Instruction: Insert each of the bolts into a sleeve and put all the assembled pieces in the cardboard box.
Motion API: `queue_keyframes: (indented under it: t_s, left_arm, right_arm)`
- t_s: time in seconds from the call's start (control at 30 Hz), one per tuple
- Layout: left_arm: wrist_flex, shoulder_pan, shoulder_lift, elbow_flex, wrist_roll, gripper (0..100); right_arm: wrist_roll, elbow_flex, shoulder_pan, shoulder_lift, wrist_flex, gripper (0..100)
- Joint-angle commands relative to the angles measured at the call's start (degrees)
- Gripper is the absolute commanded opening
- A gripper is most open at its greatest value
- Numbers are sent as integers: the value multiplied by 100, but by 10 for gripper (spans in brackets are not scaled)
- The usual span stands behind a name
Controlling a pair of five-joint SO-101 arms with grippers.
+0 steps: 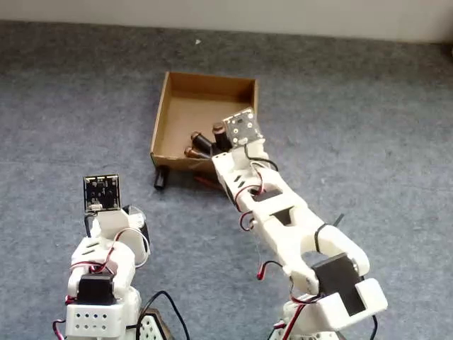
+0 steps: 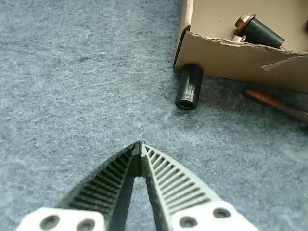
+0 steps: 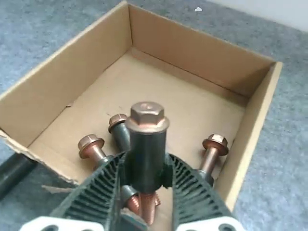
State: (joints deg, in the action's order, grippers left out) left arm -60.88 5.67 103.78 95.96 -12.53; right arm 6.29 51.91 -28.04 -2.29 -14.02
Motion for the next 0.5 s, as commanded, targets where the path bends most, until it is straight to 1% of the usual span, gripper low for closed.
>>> queue_keyframes:
  t_s: [0.0,0.1,0.27,0.37,0.47]
  left_arm:
    - [123,75,13,119,79,5]
    - [123,75,13,119,79,5]
    - [123,101,13,119,79,5]
    - [158,444,13,75,79,5]
    - [325,822,22,66,79,5]
  right_arm:
    - [-53,-400,57,-92,57,86]
    - [-62,-532,57,-92,541,124]
    - [-62,-963,48,-110,1226,125]
    - [-70,-1147,-22,-295,1666,125]
    - [-70,-1174,-171,-822,2193,124]
